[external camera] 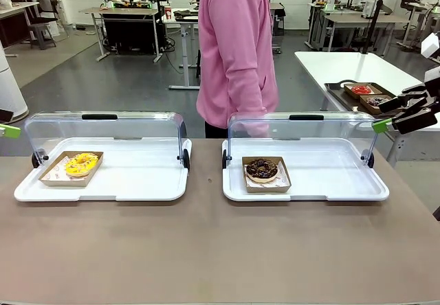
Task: Provide the desired donut to the person.
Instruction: Place the picked Paper togo box onto the Handle tray extended by the person.
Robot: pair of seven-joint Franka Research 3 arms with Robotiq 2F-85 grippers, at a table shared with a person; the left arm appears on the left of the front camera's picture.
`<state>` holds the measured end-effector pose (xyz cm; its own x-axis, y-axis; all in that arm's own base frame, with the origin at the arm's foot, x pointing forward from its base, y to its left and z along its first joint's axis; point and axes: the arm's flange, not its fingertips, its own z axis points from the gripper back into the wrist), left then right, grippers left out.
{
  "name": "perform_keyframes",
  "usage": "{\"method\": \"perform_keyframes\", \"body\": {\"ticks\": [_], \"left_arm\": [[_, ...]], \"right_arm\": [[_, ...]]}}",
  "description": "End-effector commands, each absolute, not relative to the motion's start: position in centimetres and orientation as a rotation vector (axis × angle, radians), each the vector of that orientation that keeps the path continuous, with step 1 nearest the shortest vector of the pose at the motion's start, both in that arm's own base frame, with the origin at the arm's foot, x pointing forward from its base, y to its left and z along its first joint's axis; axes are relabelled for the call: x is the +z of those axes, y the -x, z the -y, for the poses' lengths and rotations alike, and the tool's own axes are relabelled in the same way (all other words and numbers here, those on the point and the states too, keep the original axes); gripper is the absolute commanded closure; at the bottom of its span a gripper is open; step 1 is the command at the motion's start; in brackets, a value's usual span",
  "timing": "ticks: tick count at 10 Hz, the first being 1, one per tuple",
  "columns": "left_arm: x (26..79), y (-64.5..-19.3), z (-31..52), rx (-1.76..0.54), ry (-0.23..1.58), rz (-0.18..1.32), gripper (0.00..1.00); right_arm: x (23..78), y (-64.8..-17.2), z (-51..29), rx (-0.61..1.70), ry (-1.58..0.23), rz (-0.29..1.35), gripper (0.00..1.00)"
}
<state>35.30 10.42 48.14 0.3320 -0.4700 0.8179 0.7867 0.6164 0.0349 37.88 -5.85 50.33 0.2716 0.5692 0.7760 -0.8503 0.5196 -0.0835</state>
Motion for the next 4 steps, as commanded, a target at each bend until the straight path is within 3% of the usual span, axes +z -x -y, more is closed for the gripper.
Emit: {"method": "perform_keyframes", "body": {"ticks": [1,4], "left_arm": [[48.23,-35.28,-10.42,-0.848,0.407,0.913,0.00],[48.23,-35.28,-10.42,-0.848,0.407,0.913,0.00]], "right_arm": [[50.14,-37.93,5.81,0.987,-0.397,0.863,0.00],[50.14,-37.93,5.81,0.987,-0.397,0.863,0.00]]}}
